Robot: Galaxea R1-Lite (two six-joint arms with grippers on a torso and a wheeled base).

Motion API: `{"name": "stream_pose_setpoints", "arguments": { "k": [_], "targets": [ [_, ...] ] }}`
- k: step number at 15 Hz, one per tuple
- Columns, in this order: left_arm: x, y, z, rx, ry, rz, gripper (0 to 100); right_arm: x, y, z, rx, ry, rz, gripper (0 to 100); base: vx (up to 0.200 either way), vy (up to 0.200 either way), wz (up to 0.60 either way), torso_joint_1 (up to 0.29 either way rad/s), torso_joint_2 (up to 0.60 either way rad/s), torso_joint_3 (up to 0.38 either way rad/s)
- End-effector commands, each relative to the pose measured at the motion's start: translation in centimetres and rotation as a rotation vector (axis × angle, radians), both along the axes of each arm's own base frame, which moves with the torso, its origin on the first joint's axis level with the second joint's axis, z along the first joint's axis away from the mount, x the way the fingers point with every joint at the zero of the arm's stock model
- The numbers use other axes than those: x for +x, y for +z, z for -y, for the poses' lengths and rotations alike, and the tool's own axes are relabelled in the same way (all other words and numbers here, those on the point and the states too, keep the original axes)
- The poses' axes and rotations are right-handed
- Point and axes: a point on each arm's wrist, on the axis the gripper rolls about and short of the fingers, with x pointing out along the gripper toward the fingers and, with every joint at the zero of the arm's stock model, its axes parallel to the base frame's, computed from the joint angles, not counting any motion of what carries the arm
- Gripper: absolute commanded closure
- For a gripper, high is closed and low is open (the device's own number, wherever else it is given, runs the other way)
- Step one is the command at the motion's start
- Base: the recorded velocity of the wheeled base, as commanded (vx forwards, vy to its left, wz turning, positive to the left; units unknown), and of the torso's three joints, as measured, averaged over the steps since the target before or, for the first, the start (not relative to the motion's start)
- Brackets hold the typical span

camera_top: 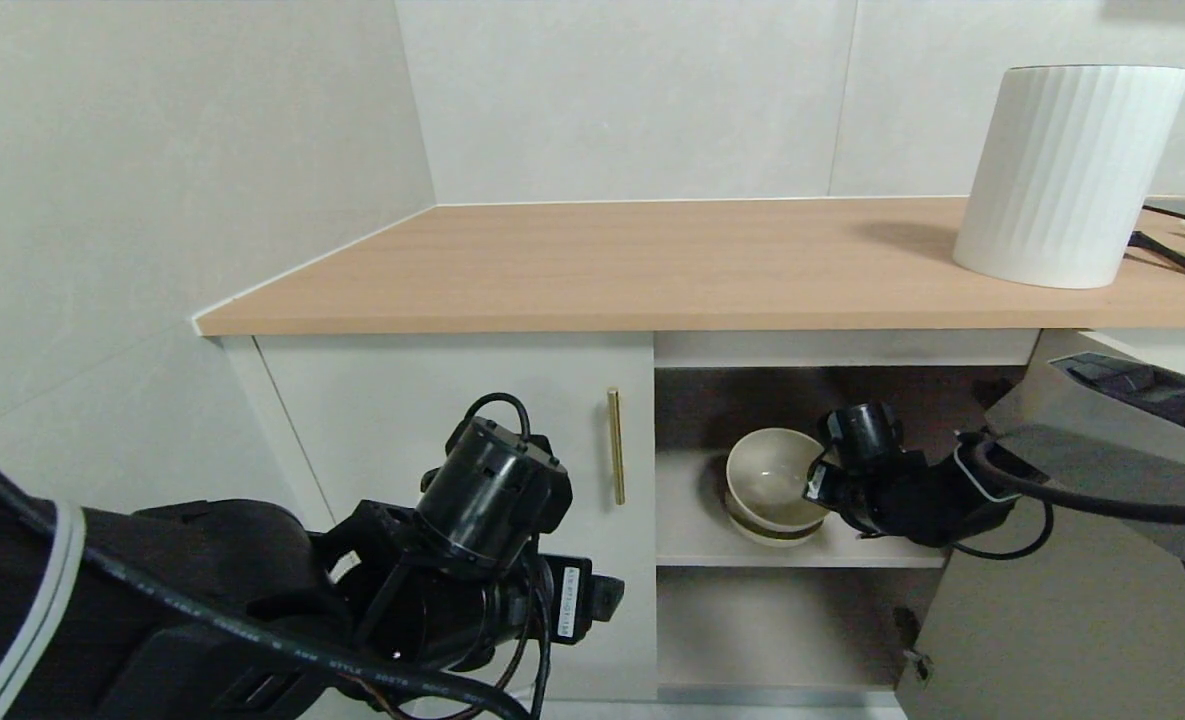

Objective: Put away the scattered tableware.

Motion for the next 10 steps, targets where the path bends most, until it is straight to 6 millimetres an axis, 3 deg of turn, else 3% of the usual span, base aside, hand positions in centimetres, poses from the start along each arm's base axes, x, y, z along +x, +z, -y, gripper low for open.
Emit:
{"name": "stream_pose_setpoints", "arguments": {
  "k": [1, 6, 7, 10],
  "targets": [
    [0.04, -0.07, 0.02, 0.002, 0.0, -0.001, 0, 0.08, -0.38, 0.01, -0.003, -0.001, -0.007, 100, 0.0, 0.0, 0.0, 0.0, 0.0, 0.0],
    [0.01, 0.02, 0.0, 0.0, 0.0, 0.001, 0, 0.05, -0.39, -0.03, -0.011, -0.004, -0.007, 100, 0.0, 0.0, 0.0, 0.0, 0.0, 0.0],
    [0.01, 0.02, 0.0, 0.0, 0.0, 0.001, 0, 0.01, -0.44, -0.02, -0.012, -0.004, -0.01, 0, 0.0, 0.0, 0.0, 0.0, 0.0, 0.0],
    [-0.02, -0.03, -0.03, 0.002, 0.0, -0.001, 0, -0.16, -0.48, -0.04, -0.014, 0.003, -0.017, 0, 0.0, 0.0, 0.0, 0.0, 0.0, 0.0]
  ]
}}
